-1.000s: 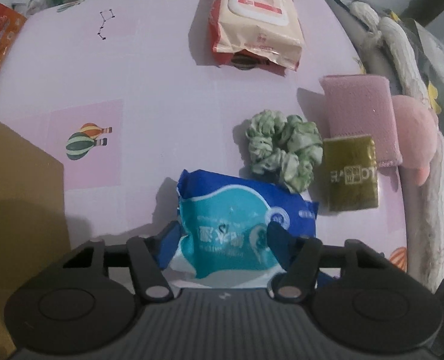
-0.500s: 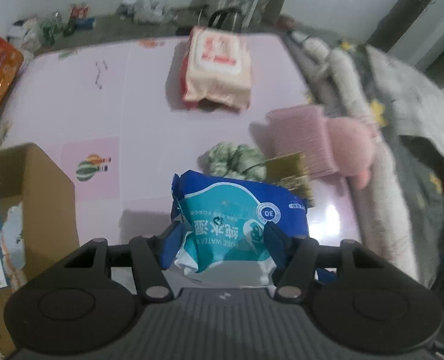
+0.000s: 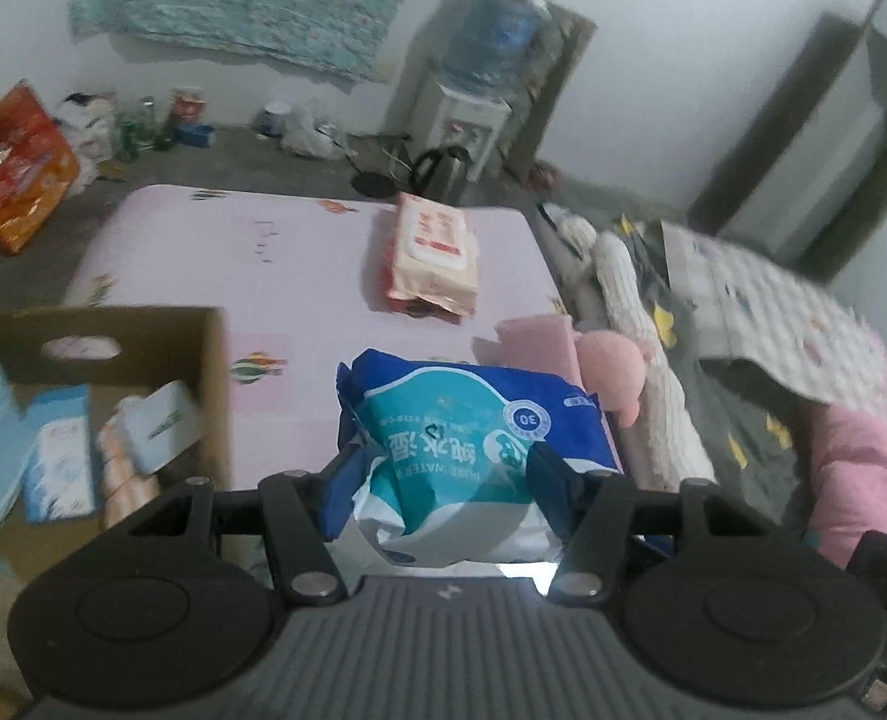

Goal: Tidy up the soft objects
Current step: 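Carry the wet wipes pack with both tools into the cardboard box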

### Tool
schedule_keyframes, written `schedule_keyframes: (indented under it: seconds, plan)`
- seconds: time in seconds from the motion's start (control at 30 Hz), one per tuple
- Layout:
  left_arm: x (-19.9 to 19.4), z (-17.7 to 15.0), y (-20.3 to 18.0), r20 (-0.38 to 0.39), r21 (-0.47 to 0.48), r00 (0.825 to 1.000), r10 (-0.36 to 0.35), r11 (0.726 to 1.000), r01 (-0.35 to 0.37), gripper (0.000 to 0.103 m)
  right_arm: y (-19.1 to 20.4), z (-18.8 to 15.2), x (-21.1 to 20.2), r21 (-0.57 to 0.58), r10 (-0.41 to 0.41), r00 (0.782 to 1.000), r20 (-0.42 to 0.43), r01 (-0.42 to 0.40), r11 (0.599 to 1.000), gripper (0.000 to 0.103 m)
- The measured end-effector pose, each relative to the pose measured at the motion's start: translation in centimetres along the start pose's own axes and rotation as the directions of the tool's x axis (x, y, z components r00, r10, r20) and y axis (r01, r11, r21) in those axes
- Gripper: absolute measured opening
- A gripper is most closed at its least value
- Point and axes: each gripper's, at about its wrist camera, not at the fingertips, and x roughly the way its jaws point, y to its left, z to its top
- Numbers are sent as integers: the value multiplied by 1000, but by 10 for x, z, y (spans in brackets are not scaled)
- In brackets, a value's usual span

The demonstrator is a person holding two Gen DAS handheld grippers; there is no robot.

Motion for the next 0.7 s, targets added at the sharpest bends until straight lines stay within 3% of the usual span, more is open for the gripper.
schedule_keyframes:
  seconds: [0.17, 0.33, 0.47, 0.7]
  plan:
    - [-44, -25, 46, 57, -102, 998, 22, 995, -17, 59, 37, -9, 16, -32, 83, 993, -87, -86, 996, 41]
    - [-71, -56, 108, 79, -238, 995, 60, 970, -40, 59, 70, -26, 56, -49, 149, 958, -243, -166, 985, 41]
    - [-74, -82, 160, 73, -349, 995, 63, 936, -34, 59, 85, -40, 99, -26, 167, 904, -394, -192, 981, 41]
    - [-58, -124, 224, 39, -487, 998, 51, 873, -26, 59, 110, -63, 179, -77, 84, 781, -619, -167, 983, 41]
